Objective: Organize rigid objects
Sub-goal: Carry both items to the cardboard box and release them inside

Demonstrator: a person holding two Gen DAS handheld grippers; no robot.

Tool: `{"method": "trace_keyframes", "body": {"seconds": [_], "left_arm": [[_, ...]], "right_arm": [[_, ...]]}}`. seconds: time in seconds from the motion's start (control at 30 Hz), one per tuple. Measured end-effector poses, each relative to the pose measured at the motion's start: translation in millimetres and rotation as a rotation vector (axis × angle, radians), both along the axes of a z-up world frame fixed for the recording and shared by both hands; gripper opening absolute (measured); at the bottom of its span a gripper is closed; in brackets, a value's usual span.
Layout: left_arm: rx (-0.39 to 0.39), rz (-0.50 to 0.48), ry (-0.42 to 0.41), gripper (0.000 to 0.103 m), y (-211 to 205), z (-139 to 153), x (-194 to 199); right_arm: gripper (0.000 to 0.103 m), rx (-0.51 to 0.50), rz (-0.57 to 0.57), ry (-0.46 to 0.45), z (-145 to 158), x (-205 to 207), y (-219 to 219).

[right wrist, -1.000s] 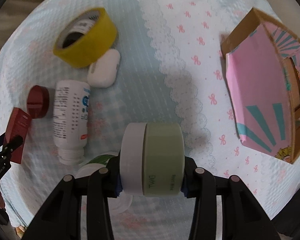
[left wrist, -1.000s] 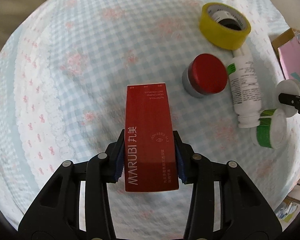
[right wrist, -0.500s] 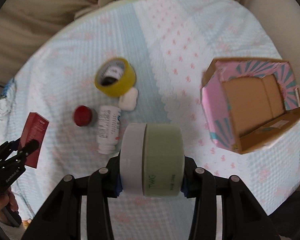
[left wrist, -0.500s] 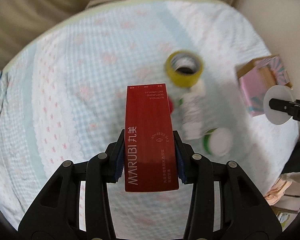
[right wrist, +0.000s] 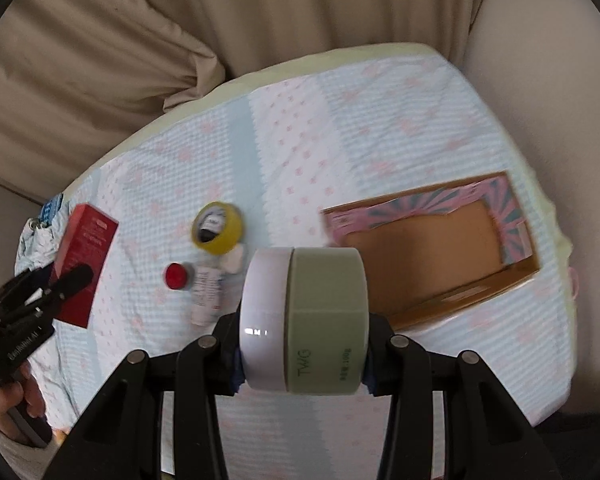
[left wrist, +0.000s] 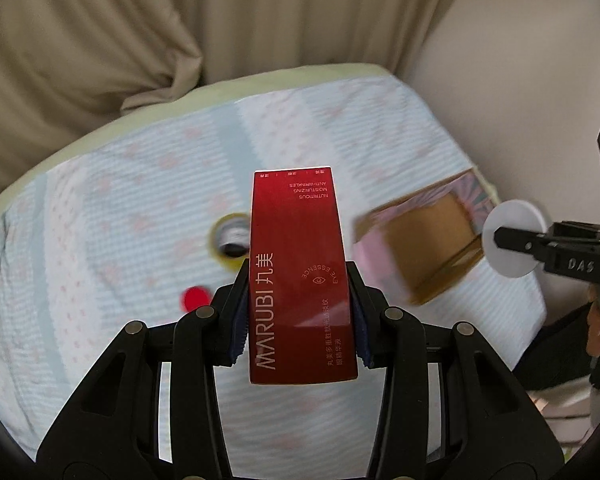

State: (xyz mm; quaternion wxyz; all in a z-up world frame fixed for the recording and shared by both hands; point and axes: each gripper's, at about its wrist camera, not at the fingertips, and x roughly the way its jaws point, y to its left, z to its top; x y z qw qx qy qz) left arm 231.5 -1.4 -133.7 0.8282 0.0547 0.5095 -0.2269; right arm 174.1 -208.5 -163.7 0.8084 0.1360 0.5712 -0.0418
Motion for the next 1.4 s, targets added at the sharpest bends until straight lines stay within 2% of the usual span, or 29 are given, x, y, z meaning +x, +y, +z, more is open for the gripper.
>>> {"method": "trace_keyframes", "body": {"seconds": [0.2,0.33,0.47,0.6,0.77,0.97,1.13,1.33,1.37,1.4], "left_arm": [[-0.039,0.048,0.033,0.038,-98.7,-3.8,-16.3],[-0.054,0.067,0.068,0.038,-155.9,-21.2,-17.8],[-0.048,0.062,0.112,0.038,-210.4,-51.1,-15.0],[-0.034,0.048,0.171,0.038,-253.9,-98.7,-6.1],[0.007,0.032,0.241,0.038,-291.8,-163.3,9.0],[0.076,0.002,0.334,0.038,-317.5,-228.6,26.9],[0.110,-0.008,0.378,0.038,-322.0,-256.0,28.4],[0.167,-0.030,0.374,0.039,-324.6,-264.0,30.4],[0.177,-0.027,0.356,0.047,-324.1,-260.7,30.9],[0.183,-0.026,0.335,0.085,-322.6,-255.0,31.2]], "right_arm": [[0.040,-0.029,0.067,0.012,8.2,-11.2,-83.1],[0.040,-0.043,0.097,0.049,-5.6,-8.8,-139.9],[0.040,-0.049,0.125,0.080,-24.7,-2.7,-182.7],[0.040,-0.077,0.165,0.112,-53.0,7.3,-215.1],[0.040,-0.075,0.224,0.161,-102.1,21.1,-239.4],[0.040,-0.122,0.326,0.186,-159.3,33.7,-242.1],[0.040,-0.133,0.407,0.217,-193.3,36.3,-236.3],[0.040,-0.173,0.510,0.197,-207.8,35.6,-225.5],[0.040,-0.179,0.526,0.192,-209.2,36.5,-224.1],[0.042,-0.187,0.550,0.195,-210.8,36.9,-222.5]]}}
